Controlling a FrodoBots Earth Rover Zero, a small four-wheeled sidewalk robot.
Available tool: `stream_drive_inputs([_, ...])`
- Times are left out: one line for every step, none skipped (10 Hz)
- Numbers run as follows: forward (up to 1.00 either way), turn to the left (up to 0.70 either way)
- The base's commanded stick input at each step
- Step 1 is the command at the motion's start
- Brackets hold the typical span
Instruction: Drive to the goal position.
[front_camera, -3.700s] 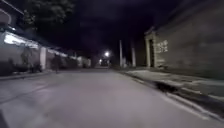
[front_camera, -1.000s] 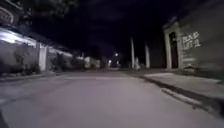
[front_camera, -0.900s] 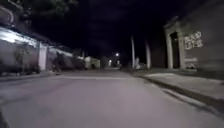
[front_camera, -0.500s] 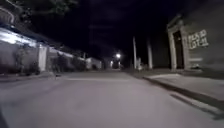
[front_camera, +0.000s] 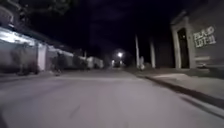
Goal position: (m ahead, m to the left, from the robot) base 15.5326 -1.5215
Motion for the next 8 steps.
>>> stream_drive_inputs([0.70,0.00])
stream_drive_inputs([0.70,0.00])
stream_drive_inputs([0.70,0.00])
stream_drive_inputs([0.70,-0.02])
stream_drive_inputs([0.70,-0.14])
stream_drive_inputs([0.70,-0.35])
stream_drive_inputs([0.70,-0.35])
stream_drive_inputs([0.70,-0.35])
